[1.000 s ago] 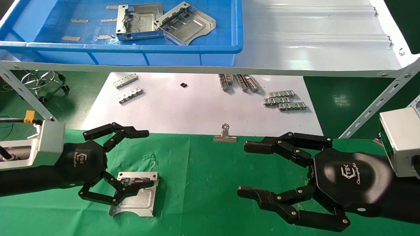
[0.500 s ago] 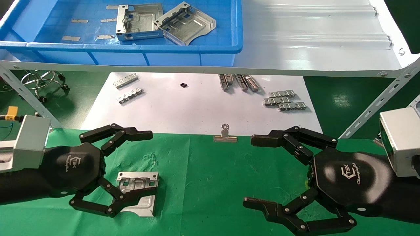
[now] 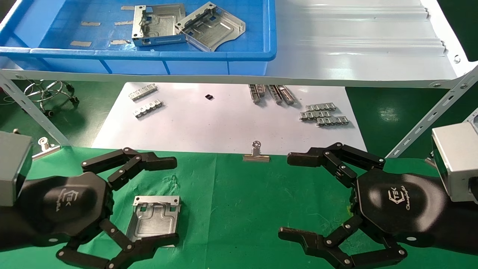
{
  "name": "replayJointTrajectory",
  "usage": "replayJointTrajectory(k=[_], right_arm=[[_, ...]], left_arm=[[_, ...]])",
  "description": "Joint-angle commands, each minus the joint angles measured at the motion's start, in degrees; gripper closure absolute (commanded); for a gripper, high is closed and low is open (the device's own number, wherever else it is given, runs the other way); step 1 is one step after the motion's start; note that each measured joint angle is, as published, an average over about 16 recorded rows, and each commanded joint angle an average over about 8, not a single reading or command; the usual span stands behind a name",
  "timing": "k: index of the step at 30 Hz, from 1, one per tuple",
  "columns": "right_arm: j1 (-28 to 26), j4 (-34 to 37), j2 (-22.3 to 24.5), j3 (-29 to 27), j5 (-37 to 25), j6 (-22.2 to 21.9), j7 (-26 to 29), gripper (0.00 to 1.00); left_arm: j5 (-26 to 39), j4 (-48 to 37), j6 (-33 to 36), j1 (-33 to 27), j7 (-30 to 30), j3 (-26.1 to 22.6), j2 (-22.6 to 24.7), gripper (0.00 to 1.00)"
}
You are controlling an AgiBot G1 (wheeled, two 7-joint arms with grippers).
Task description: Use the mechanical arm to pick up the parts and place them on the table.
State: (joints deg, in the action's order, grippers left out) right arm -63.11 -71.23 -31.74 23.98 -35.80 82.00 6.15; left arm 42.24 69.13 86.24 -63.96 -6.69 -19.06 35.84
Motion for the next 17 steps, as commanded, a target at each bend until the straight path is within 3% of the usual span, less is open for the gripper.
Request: replayJointTrajectory(k=[1,10,17], right_arm=[[0.0,0.0,0.0,0.0,0.0,0.0,0.0,0.0],[0.0,0.0,0.0,0.0,0.0,0.0,0.0,0.0],[0.0,0.0,0.0,0.0,0.0,0.0,0.0,0.0]], left_arm=[[-0.2,1.9,-0.2,1.0,-1.8,1.3,-0.4,0.0],[-0.6,6.2,-0.7,3.3,-4.9,4.2,-1.2,0.0],[-0.6,5.6,-0.7,3.0,-4.5,3.8,-1.1,0.0]])
